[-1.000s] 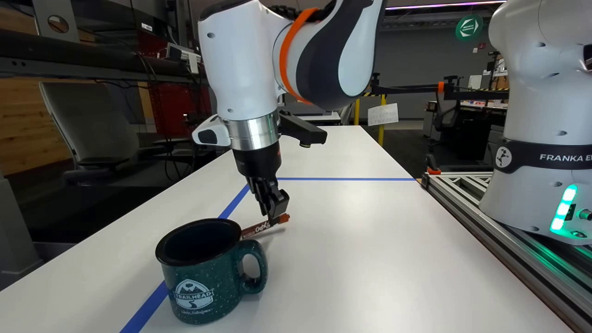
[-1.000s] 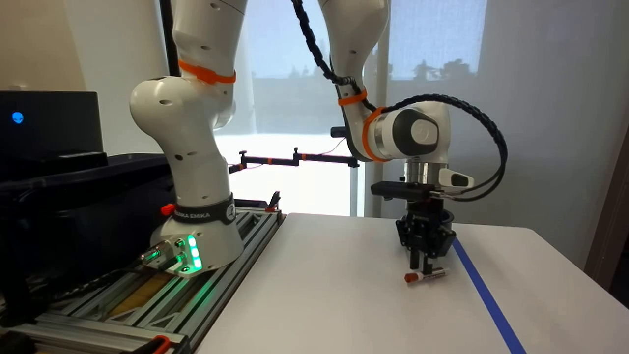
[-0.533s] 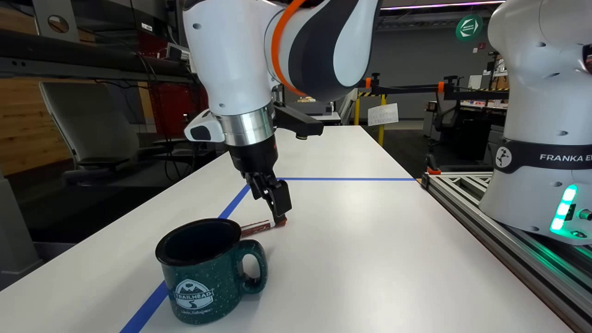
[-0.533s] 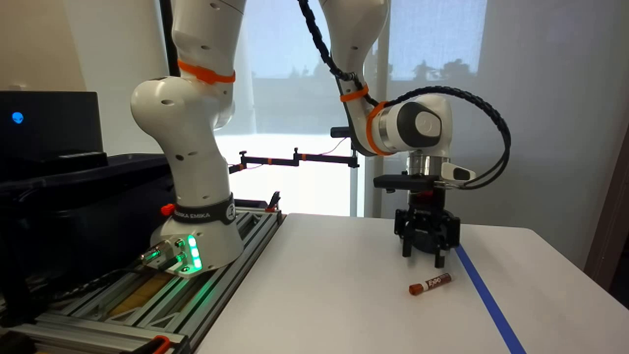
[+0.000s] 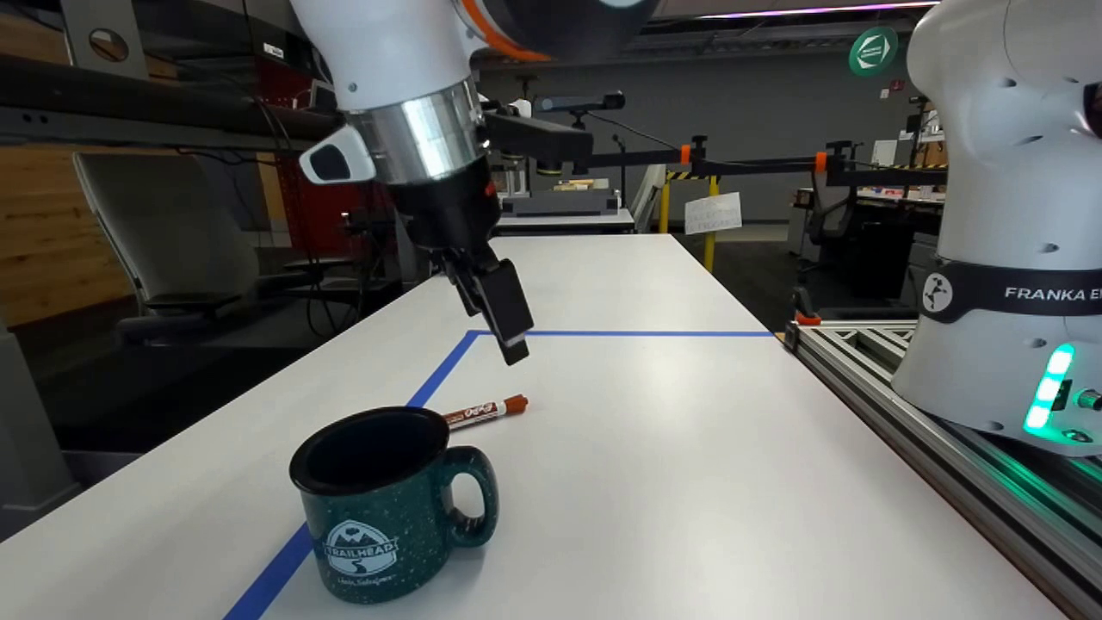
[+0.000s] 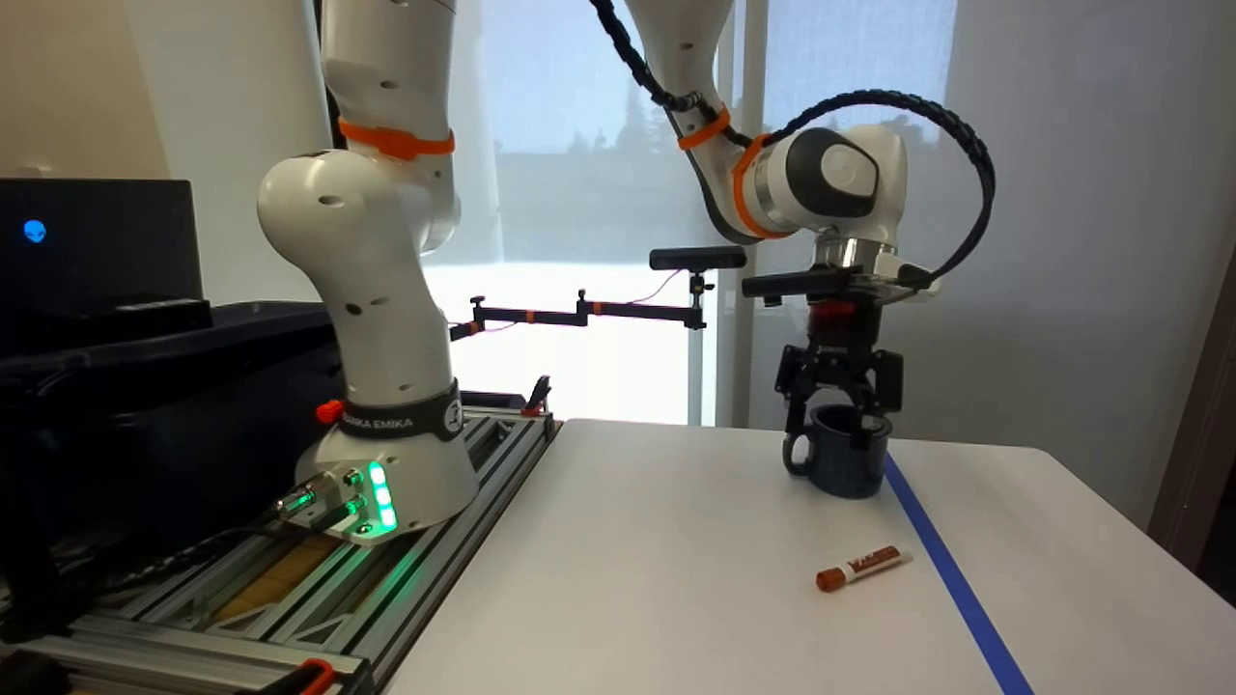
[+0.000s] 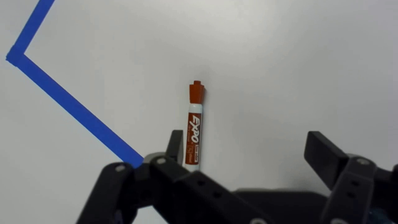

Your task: Take the marker out of the cup

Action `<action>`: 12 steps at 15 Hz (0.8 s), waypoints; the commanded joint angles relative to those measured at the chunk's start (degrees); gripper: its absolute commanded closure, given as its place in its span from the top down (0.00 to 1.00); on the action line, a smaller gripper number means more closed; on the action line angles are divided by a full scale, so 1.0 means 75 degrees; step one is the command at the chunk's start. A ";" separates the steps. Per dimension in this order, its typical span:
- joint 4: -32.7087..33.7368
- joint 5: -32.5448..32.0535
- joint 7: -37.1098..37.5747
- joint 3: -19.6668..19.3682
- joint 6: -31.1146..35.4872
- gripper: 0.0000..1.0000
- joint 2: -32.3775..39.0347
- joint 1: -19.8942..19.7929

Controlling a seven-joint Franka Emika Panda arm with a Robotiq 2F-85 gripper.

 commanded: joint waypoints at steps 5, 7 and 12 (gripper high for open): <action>-0.0342 0.1768 0.0936 0.0062 0.0844 1.00 -0.0804 -0.0076; -0.0049 0.1525 0.0802 0.0023 0.0657 1.00 -0.0517 -0.0031; -0.0062 0.1530 0.0819 0.0011 0.0744 1.00 -0.0456 -0.0029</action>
